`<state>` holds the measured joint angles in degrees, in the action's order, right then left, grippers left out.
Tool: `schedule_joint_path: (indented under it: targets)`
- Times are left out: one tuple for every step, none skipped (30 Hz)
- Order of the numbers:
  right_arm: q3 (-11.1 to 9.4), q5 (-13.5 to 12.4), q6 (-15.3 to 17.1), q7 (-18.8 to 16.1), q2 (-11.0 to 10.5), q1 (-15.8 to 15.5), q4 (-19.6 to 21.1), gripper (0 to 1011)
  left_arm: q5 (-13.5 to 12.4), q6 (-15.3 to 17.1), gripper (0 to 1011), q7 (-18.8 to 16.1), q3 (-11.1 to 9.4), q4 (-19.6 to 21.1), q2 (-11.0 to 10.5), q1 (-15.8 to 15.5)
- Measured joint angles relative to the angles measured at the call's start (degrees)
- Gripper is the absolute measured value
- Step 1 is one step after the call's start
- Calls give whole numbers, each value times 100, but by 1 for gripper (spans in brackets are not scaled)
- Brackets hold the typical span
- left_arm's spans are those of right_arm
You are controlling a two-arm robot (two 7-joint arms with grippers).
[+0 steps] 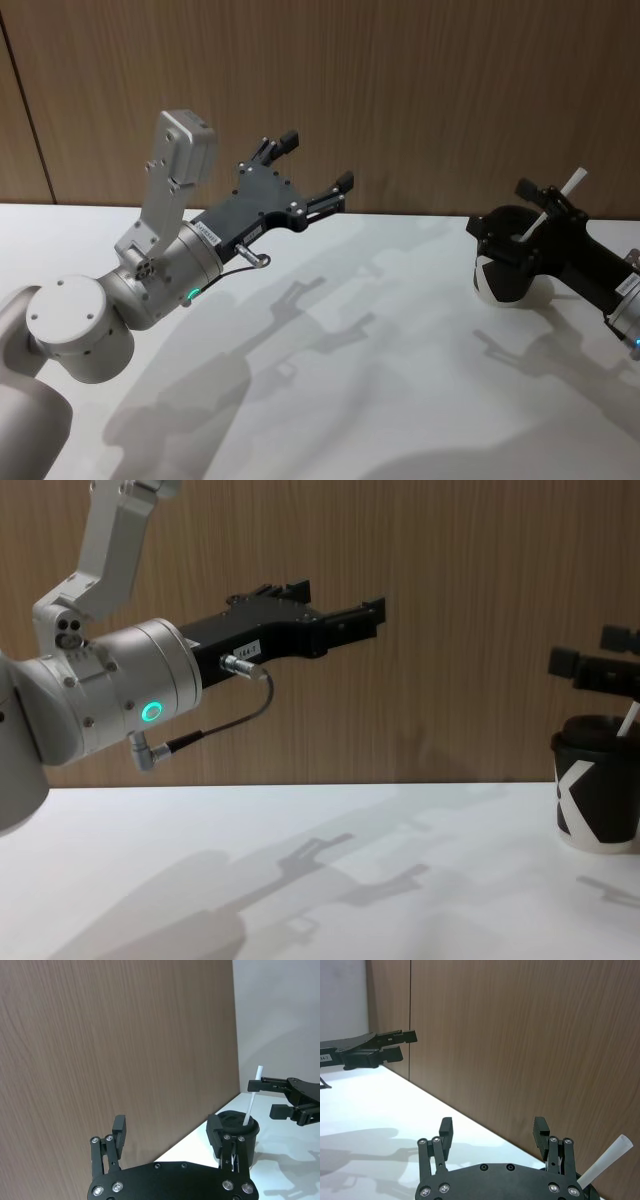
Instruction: Pick up the straw with one hand, pass it to the other hand, and insert it into the cup.
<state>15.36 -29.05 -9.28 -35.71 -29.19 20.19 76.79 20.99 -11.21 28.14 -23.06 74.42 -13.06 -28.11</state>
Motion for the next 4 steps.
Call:
schedule_joint_path:
  targets:
    - [1, -1, 0, -1, 0, 1, -1, 1001, 1, -1, 1003, 1, -1, -2, 1, -1]
    - [1, 0, 0, -1, 0, 1, -1, 1001, 1, -1, 1003, 1, -1, -2, 1, -1]
    - [2, -1, 0, -2, 0, 1, -3, 1001, 2, -2, 1003, 2, -2, -2, 2, -1]
    - [3, 0, 0, -3, 0, 1, -3, 1001, 2, -2, 1003, 3, -2, -4, 2, -2]
